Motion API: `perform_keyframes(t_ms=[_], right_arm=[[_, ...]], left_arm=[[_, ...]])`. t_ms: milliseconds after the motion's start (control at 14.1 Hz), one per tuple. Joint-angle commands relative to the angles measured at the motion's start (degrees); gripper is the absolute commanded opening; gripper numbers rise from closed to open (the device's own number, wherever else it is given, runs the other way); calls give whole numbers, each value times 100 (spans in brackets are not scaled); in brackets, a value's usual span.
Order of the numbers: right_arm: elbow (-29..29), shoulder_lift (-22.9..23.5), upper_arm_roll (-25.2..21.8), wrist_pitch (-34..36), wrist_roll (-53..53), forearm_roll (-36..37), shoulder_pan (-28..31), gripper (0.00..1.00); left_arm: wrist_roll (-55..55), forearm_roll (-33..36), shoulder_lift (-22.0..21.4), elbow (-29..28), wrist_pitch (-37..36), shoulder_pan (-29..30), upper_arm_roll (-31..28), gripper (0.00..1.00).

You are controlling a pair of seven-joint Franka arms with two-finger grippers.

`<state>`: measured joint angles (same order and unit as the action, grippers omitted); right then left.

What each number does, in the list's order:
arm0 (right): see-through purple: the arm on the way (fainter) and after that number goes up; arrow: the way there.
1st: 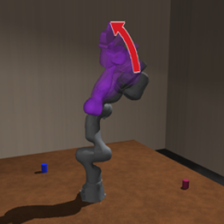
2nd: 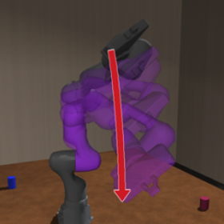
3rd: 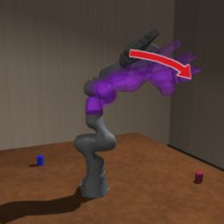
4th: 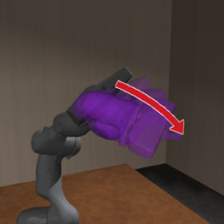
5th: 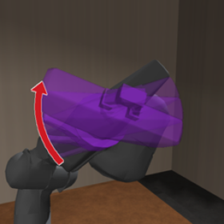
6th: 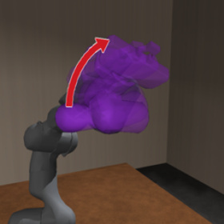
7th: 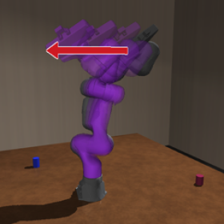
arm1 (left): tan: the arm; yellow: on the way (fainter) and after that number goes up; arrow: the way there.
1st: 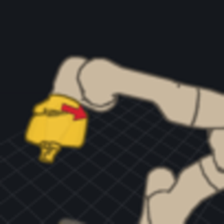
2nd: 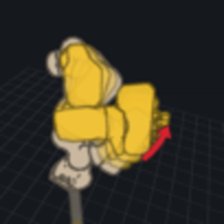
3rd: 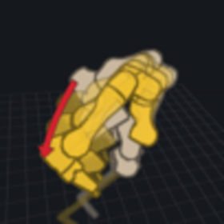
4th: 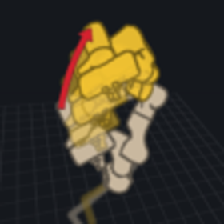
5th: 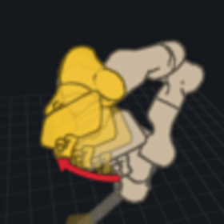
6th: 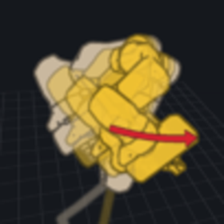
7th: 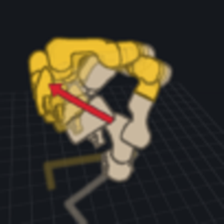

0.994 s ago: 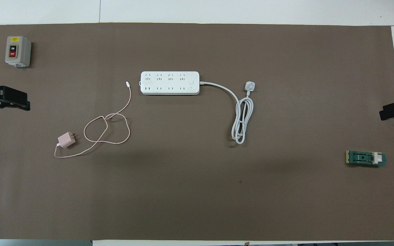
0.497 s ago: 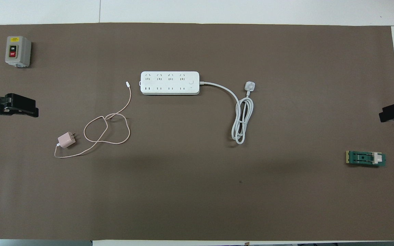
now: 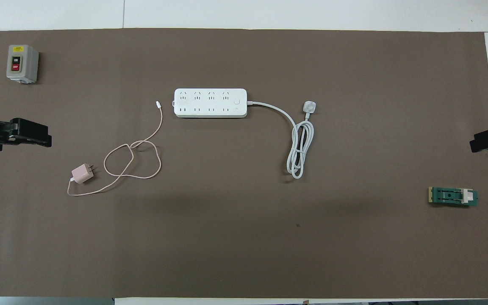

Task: Unplug charger and place it aside

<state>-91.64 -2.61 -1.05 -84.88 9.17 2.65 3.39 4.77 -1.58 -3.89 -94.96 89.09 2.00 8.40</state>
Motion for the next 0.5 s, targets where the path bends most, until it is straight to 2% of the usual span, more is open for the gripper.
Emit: perform_keyframes(t_ms=[0,426], right_arm=[[-161,-152,105,41,-100,-1,75,100],[-161,-152,105,33,-82,-1,66,100]], left_arm=[[-82,-9,-121,-120,-59,-42,-57,100],[-82,193,-121,-120,-129,-42,-49,100]])
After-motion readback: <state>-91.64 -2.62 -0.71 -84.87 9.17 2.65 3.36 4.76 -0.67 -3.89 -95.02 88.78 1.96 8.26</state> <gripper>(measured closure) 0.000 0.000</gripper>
